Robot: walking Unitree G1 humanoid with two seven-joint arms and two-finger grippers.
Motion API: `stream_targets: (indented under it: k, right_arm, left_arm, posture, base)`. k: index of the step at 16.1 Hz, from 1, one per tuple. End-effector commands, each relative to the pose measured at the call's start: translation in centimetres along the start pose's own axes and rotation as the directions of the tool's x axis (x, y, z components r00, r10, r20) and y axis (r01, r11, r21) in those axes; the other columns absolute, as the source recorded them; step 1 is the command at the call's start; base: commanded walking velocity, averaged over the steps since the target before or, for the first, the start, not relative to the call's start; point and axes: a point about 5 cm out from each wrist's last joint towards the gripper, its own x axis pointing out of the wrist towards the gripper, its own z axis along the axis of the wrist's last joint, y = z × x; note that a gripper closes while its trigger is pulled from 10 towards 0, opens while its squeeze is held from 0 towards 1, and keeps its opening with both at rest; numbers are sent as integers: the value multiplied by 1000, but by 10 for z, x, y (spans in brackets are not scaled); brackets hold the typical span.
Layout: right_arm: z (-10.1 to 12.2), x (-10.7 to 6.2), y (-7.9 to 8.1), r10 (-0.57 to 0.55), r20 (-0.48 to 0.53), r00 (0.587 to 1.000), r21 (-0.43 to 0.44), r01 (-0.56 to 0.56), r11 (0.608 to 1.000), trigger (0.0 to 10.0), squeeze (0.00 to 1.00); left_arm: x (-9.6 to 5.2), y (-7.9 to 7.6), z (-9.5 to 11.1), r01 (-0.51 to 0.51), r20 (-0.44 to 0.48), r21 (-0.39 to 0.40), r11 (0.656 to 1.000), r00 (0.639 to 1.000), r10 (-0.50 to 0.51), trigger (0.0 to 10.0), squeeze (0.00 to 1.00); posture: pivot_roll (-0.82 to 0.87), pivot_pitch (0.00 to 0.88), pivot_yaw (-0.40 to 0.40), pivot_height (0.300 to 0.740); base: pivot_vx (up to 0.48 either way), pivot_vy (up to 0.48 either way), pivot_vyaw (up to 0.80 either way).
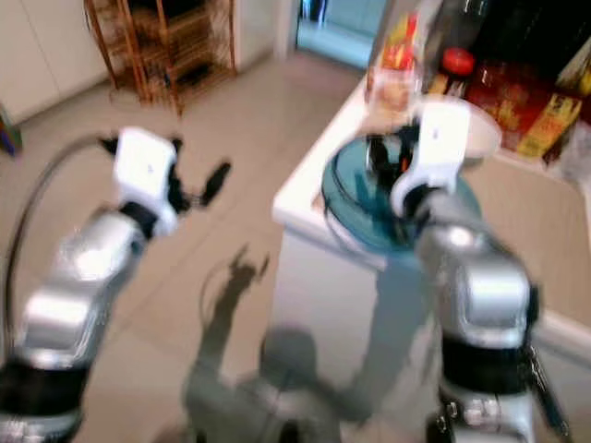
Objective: Setting the table
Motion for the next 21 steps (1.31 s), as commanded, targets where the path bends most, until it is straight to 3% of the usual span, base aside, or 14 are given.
stream_targets:
  k: [1, 2, 3, 4, 5, 9, 12, 13, 14, 15, 19, 20, 21]
  right_arm:
    - [-2, -5, -5, -20, -89, 996, -19, 18, 1000, 10000, 0]
    - [-3, -7, -11, -29, -146, 989, -5, 28, 1000, 10000, 0]
    - [-3, -7, -17, -31, -196, 980, 13, 34, 999, 10000, 278]
    - [-3, -7, -19, -32, -216, 976, 18, 37, 999, 10000, 278]
    - [-3, -2, -24, -41, -292, 956, 28, 52, 998, 10000, 1000]
    - [-10, 24, -23, -28, -339, 941, 84, 60, 995, 10000, 1000]
    - [-13, 43, -23, -39, -371, 928, 73, 71, 995, 10000, 1000]
    - [-16, 49, -26, -71, -412, 909, 46, 98, 994, 10000, 122]
    - [-20, 54, -25, -56, -429, 901, 61, 91, 994, 10000, 0]
    - [-25, 58, -22, -30, -445, 895, 82, 74, 994, 10000, 0]
    - [-49, 63, -28, -96, -562, 821, 8, 121, 993, 10000, 0]
    - [-49, 63, -29, -103, -571, 815, 16, 136, 991, 9647, 0]
    - [-50, 64, -30, -104, -574, 812, 21, 142, 990, 4588, 0]
  left_arm:
    - [-5, 0, 1, 38, 12, -5, 999, 999, -38, 10000, 0]
    - [-6, -1, 1, 84, 9, -3, 996, 996, -84, 10000, 0]
    - [-8, -3, 2, 135, 3, 9, 991, 991, -135, 10000, 0]
    - [-8, -4, 2, 156, 0, 16, 988, 988, -156, 10000, 0]
    - [-11, -7, 6, 236, -12, 41, 971, 972, -235, 10000, 0]
    - [-15, -10, 9, 305, -12, 18, 952, 952, -305, 10000, 0]
    - [-14, -11, 10, 321, -21, 20, 947, 947, -320, 10000, 0]
    - [-15, -12, 11, 336, -17, 12, 942, 942, -336, 10000, 0]
    - [-16, -16, 12, 364, -13, -5, 932, 931, -364, 10000, 0]
    - [-19, -19, 13, 391, -15, -27, 920, 920, -391, 10000, 0]
    - [-31, -36, 10, 535, -61, -123, 836, 837, -544, 10000, 0]
    - [-34, -39, 10, 558, -70, -140, 818, 819, -570, 10000, 0]
    - [-36, -40, 10, 569, -73, -144, 810, 810, -582, 10000, 0]
  posture:
    - [109, 24, -71, 740]
    - [108, 21, -69, 740]
    - [105, 18, -65, 740]
    - [105, 18, -65, 740]
    - [105, 16, -62, 740]
    - [106, 27, -60, 740]
    - [113, 41, -61, 740]
    - [113, 41, -61, 740]
    - [117, 46, -65, 740]
    - [124, 55, -69, 740]
    - [134, 70, -81, 740]
    - [134, 74, -80, 740]
    - [134, 74, -80, 740]
  base:
    - [0, 0, 0]
    - [0, 0, 0]
    - [0, 0, 0]
    - [0, 0, 0]
    - [0, 0, 0]
    - [0, 0, 0]
    - [0, 0, 0]
    - [0, 0, 0]
    - [0, 0, 0]
    - [0, 0, 0]
    - [0, 0, 0]
    - [0, 0, 0]
    - [0, 0, 0]
